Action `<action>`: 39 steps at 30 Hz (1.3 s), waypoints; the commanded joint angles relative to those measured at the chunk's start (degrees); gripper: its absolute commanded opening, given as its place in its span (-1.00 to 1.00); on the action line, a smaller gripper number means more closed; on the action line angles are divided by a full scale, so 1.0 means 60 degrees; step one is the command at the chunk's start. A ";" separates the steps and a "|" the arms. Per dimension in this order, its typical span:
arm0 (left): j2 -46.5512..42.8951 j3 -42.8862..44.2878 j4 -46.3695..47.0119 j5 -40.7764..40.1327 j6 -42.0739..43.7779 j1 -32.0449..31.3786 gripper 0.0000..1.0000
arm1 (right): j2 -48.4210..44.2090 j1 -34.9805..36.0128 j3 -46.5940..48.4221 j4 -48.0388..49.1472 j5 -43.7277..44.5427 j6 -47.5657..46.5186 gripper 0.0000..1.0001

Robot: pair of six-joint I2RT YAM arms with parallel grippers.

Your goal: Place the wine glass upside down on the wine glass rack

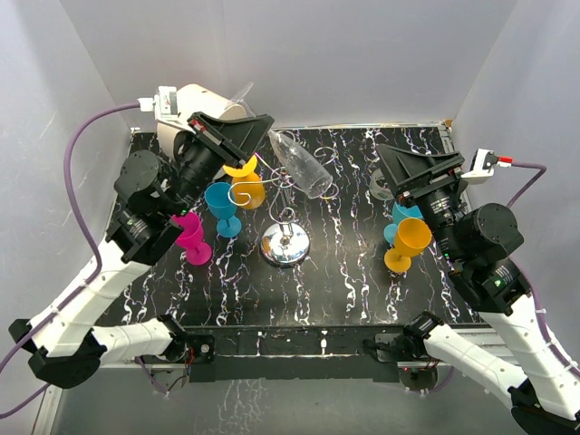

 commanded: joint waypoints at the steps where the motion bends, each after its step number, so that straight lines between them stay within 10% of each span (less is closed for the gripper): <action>1: -0.0637 0.0760 -0.1947 0.1268 0.1970 -0.0024 -1.00 | -0.0053 -0.0026 0.0095 0.0100 0.0158 -0.0406 0.47; 12: -0.1141 0.1448 -0.5175 0.2502 0.5043 -0.0024 -1.00 | 0.0887 -0.0030 0.1226 -0.0484 -0.0395 -0.1351 0.45; 29: -0.2383 -0.0165 -0.7597 0.0123 0.7551 -0.0024 -1.00 | 0.1941 -0.0026 0.2264 -0.1561 -0.0112 -0.2337 0.43; 39: -0.3208 -0.2567 -0.6397 0.0549 0.7391 -0.0024 -1.00 | 0.1499 -0.0026 0.1529 -0.1495 0.1118 -0.2536 0.37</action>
